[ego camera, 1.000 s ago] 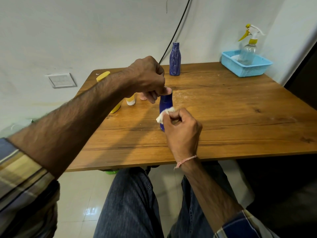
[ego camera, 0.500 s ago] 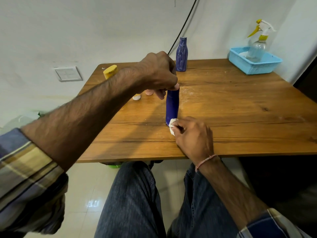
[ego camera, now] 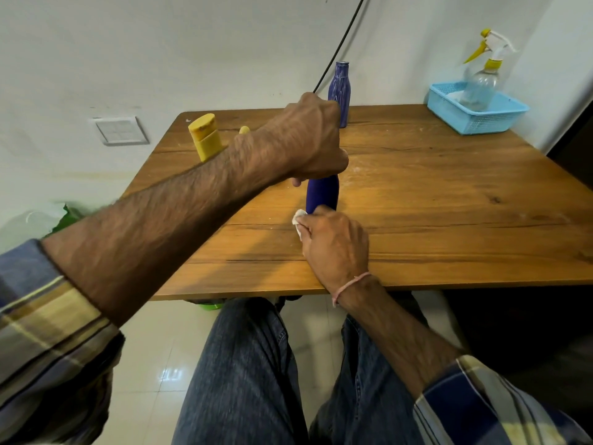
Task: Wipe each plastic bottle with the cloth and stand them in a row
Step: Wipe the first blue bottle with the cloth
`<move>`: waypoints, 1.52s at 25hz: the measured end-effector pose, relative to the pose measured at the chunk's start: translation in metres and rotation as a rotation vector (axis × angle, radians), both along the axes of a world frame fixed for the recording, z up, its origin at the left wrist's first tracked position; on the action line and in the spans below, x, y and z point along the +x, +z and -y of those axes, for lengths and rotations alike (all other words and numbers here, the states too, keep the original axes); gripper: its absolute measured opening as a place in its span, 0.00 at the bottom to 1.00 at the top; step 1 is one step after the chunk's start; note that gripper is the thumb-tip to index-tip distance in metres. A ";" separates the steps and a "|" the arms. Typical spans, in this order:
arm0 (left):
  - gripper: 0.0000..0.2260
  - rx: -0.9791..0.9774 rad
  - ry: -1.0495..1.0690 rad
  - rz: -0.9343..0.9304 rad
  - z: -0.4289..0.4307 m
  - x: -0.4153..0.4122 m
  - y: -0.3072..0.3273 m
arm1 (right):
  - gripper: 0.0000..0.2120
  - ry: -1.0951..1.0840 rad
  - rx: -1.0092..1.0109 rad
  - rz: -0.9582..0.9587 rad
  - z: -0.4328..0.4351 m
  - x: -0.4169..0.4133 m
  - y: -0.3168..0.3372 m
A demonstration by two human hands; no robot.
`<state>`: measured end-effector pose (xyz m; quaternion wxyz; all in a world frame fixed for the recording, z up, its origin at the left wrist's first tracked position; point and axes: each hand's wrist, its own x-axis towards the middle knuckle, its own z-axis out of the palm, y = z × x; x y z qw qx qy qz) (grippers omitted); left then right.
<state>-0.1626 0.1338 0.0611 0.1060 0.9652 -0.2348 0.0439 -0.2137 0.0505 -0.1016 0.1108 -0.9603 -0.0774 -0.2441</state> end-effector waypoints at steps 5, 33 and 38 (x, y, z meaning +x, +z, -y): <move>0.11 0.029 -0.014 -0.028 -0.007 -0.001 0.001 | 0.11 0.026 0.026 -0.097 0.023 -0.011 0.006; 0.14 0.092 -0.127 0.047 -0.011 0.003 -0.008 | 0.10 0.036 0.206 -0.171 0.066 -0.006 0.002; 0.15 0.032 -0.159 0.068 -0.022 0.003 -0.011 | 0.09 -0.011 0.269 -0.150 0.056 0.013 0.003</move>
